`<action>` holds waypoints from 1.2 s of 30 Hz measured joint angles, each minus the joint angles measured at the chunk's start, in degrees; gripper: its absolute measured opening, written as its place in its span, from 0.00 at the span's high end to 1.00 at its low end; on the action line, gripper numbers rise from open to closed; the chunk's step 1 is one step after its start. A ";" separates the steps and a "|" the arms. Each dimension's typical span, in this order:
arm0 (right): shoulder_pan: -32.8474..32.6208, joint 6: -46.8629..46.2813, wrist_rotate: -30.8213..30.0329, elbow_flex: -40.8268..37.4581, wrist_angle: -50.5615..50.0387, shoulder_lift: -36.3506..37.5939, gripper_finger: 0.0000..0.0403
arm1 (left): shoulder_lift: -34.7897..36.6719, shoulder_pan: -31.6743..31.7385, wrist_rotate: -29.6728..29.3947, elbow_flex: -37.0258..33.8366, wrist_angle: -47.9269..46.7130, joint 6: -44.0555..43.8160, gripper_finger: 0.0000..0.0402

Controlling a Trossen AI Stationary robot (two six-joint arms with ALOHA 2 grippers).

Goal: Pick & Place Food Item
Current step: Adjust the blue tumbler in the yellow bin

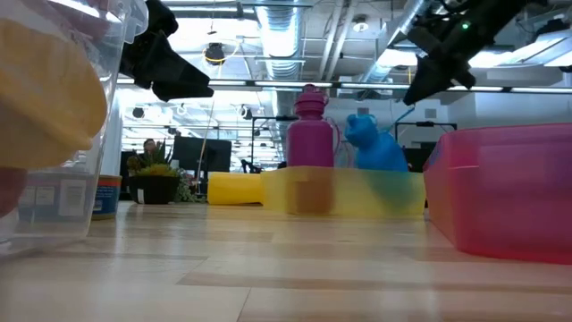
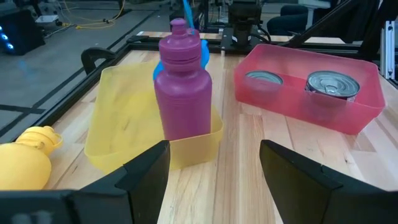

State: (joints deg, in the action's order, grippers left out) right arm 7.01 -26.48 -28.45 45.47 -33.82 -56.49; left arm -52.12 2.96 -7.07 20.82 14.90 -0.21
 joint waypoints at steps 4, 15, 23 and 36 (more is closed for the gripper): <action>0.02 -1.94 -3.11 -2.41 -0.22 3.90 1.00 | 0.00 0.00 0.07 0.00 0.80 -0.03 0.40; 2.17 -1.74 -8.13 -2.66 0.04 13.35 1.00 | -0.02 0.00 3.69 0.00 2.50 -0.70 0.40; 4.18 3.22 -5.82 -2.64 5.82 14.18 1.00 | -0.01 -0.35 4.53 0.00 4.59 -1.34 0.40; 11.61 7.65 -0.11 -2.62 12.80 8.66 1.00 | -0.02 -0.35 5.49 0.00 6.14 -1.79 0.40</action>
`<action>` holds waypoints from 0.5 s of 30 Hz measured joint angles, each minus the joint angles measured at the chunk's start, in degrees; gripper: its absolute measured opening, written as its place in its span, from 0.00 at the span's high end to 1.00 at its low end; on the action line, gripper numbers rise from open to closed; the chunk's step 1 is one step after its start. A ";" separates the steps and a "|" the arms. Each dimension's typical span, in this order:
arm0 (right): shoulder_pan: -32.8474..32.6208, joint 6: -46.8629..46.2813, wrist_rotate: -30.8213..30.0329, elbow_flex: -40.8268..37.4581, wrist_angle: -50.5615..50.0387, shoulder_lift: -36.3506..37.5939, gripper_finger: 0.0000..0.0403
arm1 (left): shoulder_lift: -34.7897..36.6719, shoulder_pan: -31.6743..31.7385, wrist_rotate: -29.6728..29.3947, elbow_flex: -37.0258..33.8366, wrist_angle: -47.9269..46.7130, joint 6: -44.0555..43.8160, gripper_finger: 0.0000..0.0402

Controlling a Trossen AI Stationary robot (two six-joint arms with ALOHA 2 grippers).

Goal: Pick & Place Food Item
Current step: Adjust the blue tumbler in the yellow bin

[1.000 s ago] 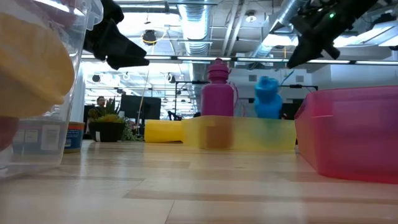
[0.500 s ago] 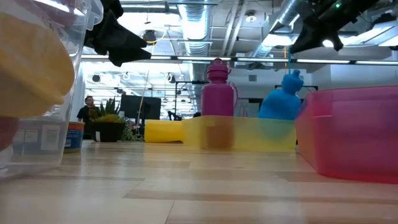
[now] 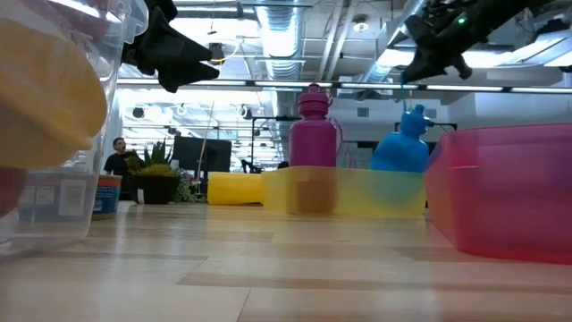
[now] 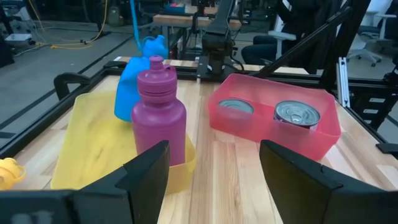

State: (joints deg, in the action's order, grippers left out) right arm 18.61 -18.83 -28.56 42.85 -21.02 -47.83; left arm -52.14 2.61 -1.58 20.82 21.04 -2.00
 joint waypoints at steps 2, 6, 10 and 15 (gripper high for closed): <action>1.65 1.77 1.96 0.02 3.23 -1.76 1.00 | 0.01 0.00 0.00 0.00 0.09 0.00 0.40; 6.03 3.46 5.26 0.04 5.94 -5.05 1.00 | 0.00 0.00 0.12 0.00 0.09 -0.02 0.40; 10.74 4.27 9.42 0.04 7.44 -8.62 1.00 | 0.00 0.00 1.40 0.00 0.07 -0.02 0.40; 13.48 4.48 12.35 0.04 8.40 -12.33 1.00 | 0.02 0.00 1.49 0.00 0.06 -0.02 0.40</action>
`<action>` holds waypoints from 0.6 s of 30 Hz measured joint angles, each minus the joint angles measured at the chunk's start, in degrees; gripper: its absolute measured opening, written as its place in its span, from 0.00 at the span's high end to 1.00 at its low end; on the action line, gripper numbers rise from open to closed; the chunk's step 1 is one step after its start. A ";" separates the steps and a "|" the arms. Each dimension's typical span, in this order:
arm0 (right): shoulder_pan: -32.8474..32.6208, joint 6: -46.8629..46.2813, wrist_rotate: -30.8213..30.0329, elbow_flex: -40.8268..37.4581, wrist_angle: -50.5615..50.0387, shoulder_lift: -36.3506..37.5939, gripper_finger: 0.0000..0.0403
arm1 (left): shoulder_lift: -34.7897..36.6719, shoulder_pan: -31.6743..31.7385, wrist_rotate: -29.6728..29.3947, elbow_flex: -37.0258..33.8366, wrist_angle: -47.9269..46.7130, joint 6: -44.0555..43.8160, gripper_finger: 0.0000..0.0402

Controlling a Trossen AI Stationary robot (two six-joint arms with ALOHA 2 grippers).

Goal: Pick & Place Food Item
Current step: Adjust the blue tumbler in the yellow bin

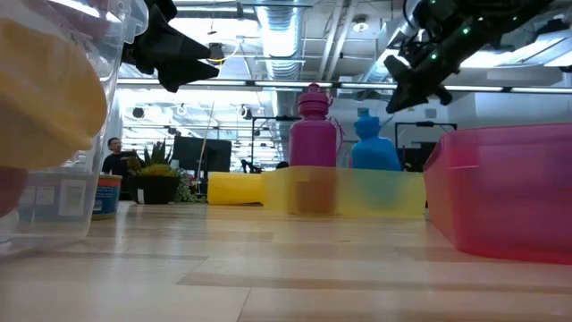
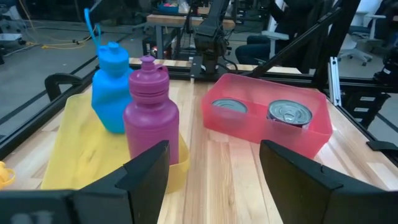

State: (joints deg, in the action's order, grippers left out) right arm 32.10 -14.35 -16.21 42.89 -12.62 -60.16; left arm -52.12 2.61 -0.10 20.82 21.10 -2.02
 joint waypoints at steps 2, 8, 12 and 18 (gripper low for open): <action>-0.04 0.59 -0.03 0.00 0.12 -1.03 1.00 | -0.02 0.00 0.00 0.00 -0.02 0.00 0.40; 0.14 0.87 -0.20 0.00 0.27 -2.08 1.00 | -0.02 0.00 0.00 0.00 -0.04 -0.01 0.40; 1.14 1.07 -0.26 0.00 0.24 -2.08 1.00 | -0.02 0.00 -0.02 0.00 -0.04 -0.02 0.40; 3.15 1.31 -0.33 0.00 -0.20 -2.08 1.00 | 0.00 0.00 -0.02 0.00 -0.04 -0.02 0.40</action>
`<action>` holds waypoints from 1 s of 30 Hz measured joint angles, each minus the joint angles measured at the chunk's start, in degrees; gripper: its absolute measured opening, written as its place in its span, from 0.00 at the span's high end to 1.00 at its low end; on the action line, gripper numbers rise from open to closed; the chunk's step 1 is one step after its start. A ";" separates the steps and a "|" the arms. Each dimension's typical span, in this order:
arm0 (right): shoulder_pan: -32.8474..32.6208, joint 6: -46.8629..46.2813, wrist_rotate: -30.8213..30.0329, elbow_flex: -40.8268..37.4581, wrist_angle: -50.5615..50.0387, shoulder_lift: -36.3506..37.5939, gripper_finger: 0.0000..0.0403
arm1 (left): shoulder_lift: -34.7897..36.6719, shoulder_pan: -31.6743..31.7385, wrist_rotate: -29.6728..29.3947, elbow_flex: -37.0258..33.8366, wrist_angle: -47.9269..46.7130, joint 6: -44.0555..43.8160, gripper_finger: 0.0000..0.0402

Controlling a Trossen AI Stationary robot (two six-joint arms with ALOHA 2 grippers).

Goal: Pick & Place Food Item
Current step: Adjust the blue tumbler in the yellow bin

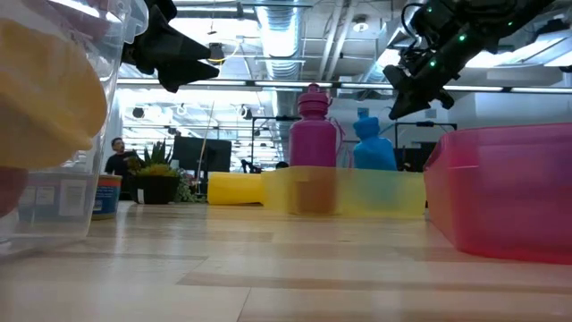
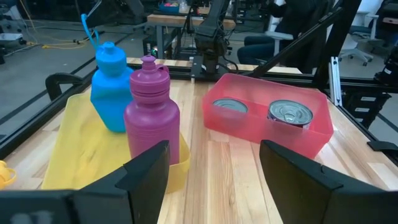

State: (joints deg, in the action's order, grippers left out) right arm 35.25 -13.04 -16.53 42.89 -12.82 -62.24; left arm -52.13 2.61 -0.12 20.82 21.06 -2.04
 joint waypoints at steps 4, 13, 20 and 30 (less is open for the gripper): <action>0.34 0.15 0.06 0.00 -0.01 0.00 1.00 | 0.01 0.00 0.00 0.00 0.00 0.00 0.40; 0.52 0.24 0.15 0.00 -1.86 0.00 1.00 | -0.01 -0.01 -0.02 0.00 0.25 -0.04 0.40; 0.52 1.05 0.17 0.00 -1.88 0.00 1.00 | -0.01 -0.01 -0.02 0.00 1.31 -0.44 0.40; 0.54 1.22 0.00 0.00 -2.14 0.00 1.00 | -0.01 -0.01 -0.02 0.00 1.25 -0.44 0.40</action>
State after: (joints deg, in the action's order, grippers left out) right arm 35.79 -11.81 -16.53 42.89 -14.96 -62.24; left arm -52.14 2.60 -0.14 20.82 22.31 -2.48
